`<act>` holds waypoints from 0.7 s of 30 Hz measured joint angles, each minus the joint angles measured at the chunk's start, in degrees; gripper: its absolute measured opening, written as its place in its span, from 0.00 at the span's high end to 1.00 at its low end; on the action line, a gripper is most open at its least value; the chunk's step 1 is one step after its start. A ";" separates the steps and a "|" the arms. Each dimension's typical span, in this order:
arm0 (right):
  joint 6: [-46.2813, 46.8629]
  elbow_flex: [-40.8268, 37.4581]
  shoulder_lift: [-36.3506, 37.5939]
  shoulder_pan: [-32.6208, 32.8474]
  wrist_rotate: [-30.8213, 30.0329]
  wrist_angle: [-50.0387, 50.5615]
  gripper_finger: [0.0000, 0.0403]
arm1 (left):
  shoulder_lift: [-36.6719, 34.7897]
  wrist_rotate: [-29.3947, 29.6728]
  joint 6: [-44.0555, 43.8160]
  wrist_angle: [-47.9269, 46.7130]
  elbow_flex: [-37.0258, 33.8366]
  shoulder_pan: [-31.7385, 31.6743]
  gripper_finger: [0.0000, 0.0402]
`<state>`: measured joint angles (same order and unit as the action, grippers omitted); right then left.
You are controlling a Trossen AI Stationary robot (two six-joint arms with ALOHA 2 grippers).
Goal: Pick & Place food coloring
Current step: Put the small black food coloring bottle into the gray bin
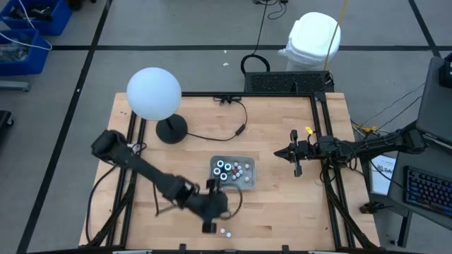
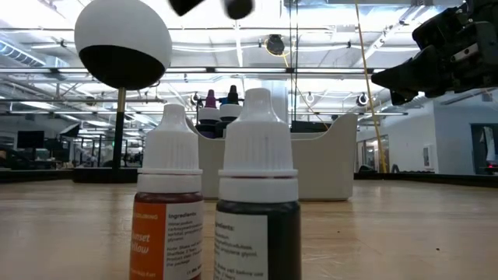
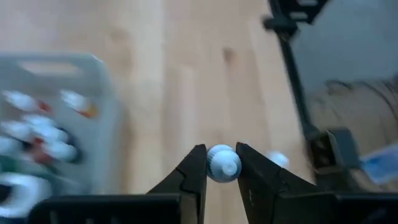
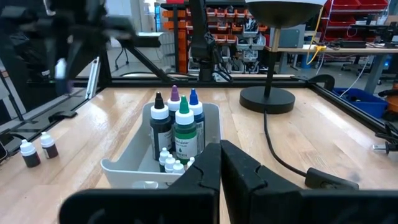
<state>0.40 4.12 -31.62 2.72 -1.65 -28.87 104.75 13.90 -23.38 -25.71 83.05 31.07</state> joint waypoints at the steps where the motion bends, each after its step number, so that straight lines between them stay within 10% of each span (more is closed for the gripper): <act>1: 0.00 0.00 0.01 0.00 -0.01 -0.01 1.00 | -0.76 0.15 1.30 -0.05 0.00 -1.18 0.82; 21: -1.73 0.00 0.09 0.00 0.17 0.57 1.00 | 5.12 -7.07 16.77 9.04 0.00 -21.29 0.82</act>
<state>-1.32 4.12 -31.53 2.72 -1.48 -28.30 109.87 6.82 -6.61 -16.66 83.05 9.77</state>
